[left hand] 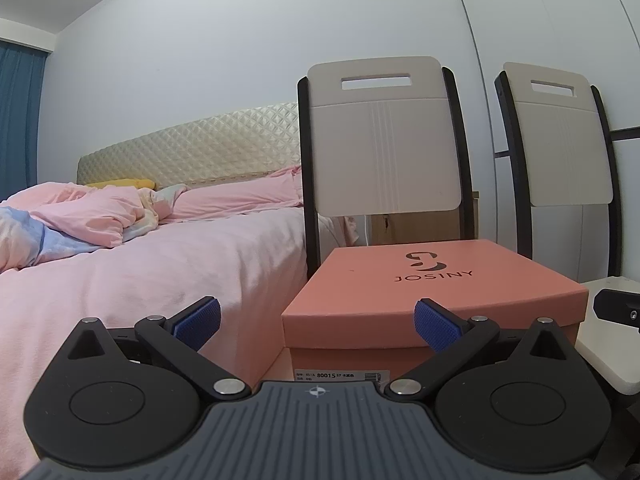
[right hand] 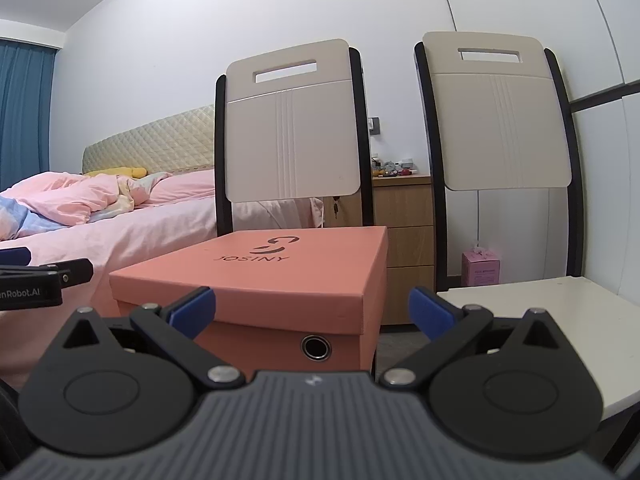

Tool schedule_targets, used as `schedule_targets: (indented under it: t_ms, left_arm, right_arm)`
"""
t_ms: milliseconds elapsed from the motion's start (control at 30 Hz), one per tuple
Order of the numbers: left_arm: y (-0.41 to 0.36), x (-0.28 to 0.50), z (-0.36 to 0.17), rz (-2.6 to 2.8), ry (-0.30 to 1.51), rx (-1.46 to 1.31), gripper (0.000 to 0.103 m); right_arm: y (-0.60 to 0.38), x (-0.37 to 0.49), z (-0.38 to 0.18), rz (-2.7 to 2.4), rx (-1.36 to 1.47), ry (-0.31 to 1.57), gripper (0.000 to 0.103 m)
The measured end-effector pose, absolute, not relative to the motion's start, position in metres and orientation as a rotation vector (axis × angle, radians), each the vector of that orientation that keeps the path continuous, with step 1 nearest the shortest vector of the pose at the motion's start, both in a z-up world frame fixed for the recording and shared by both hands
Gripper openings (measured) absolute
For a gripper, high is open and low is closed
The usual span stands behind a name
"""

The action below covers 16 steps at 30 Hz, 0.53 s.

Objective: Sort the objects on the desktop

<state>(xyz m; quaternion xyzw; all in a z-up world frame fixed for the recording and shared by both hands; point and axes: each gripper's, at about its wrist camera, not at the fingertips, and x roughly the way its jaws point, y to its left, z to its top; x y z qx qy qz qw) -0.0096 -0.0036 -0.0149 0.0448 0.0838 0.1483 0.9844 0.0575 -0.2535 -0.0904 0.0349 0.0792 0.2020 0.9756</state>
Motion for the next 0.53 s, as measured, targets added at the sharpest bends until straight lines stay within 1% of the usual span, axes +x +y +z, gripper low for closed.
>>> schedule_targets:
  t_ms: [533]
  left_arm:
    - [-0.0042,-0.0093,-0.0155,0.301,0.166,0.097,0.103]
  right_arm:
    - [-0.2549,0.0557,-0.0903,0.378,0.06,0.161,0.103]
